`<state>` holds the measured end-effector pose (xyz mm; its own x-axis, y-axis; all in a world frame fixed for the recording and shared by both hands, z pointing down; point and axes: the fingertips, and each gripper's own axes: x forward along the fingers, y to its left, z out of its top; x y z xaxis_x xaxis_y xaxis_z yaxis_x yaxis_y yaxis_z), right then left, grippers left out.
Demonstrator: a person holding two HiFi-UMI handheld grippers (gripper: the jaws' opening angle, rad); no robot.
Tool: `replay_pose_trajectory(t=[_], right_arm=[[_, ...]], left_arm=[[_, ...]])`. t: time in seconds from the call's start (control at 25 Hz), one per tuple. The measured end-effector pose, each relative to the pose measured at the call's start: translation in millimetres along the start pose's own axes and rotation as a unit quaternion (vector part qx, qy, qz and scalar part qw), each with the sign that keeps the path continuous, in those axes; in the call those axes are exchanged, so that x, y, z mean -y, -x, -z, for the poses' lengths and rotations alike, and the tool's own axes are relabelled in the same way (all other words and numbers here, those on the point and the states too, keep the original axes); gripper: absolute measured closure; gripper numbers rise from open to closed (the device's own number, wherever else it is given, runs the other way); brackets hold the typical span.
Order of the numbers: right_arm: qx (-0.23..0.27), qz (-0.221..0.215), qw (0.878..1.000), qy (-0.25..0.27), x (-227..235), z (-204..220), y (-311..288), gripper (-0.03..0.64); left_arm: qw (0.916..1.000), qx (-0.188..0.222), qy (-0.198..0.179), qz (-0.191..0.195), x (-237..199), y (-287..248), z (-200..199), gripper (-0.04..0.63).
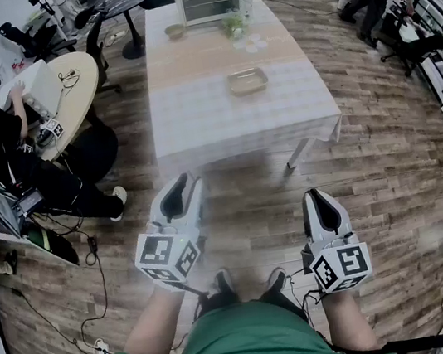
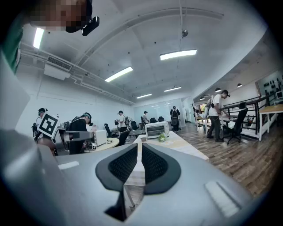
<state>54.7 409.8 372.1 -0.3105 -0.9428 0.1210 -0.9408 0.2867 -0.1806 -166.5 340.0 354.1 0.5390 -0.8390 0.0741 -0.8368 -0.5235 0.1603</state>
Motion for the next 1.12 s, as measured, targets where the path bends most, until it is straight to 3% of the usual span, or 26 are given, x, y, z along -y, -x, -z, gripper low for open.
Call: replay_pose_trajectory(t=[0.32,0.6,0.76,1.12], right_arm=[[0.002,0.005,1.0,0.01,-11,1,-8,0.588],[0.016,0.043,0.999,-0.008,-34,-17,-18,0.586],[0.027,0.065,0.997,-0.01,-43,-24,-25,0.552],[0.018,0.072,0.997,-0.021,-19,-23,-54,0.528]], left_arm=[[0.9999,0.005,0.011,0.008,-13,1,-1,0.472],[0.9991,0.019,0.016,0.035,-34,8,-19,0.472],[0.9982,0.024,0.018,0.052,-48,10,-27,0.472],[0.9983,0.018,0.032,0.046,-72,-25,-24,0.472]])
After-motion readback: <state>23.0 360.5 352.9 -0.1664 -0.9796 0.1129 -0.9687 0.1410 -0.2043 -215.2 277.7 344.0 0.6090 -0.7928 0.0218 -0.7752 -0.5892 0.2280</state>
